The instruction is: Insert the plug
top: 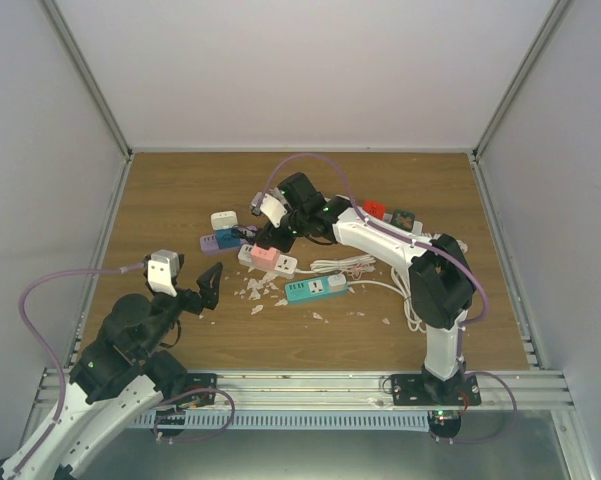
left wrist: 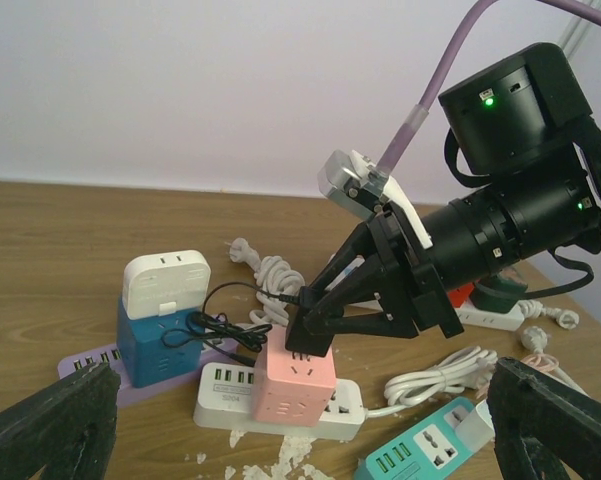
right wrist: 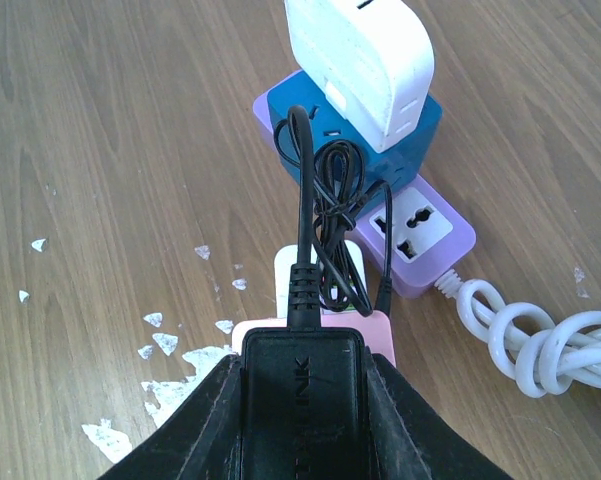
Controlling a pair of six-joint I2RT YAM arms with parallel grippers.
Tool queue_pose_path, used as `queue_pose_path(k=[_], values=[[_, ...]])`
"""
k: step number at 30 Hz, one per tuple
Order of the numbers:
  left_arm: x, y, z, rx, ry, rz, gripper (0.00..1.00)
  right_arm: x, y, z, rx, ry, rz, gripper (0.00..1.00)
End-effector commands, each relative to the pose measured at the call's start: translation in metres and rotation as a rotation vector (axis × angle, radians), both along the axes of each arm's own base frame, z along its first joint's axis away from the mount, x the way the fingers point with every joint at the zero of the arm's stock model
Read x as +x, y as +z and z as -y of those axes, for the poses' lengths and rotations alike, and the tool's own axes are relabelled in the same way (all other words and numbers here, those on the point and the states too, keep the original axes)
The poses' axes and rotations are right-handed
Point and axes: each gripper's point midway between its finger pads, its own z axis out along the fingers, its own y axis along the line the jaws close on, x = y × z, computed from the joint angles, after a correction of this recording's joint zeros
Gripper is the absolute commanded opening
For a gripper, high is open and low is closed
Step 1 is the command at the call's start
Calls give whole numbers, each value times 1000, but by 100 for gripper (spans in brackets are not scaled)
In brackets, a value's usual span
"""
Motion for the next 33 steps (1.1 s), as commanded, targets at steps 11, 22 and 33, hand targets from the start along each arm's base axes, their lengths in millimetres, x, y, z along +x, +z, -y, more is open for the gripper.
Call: queue_pose_path(k=[11,22,33], values=[[2,1,2,-11,2,10,99,-14,-20,0,-27,51,-67,1],[2,1,2,-9,-1,11,99,-14,-41,13,-82,0,-71,0],[2,1,3,-10,-2,12,99,1,-15,16,-48,-74,22,1]])
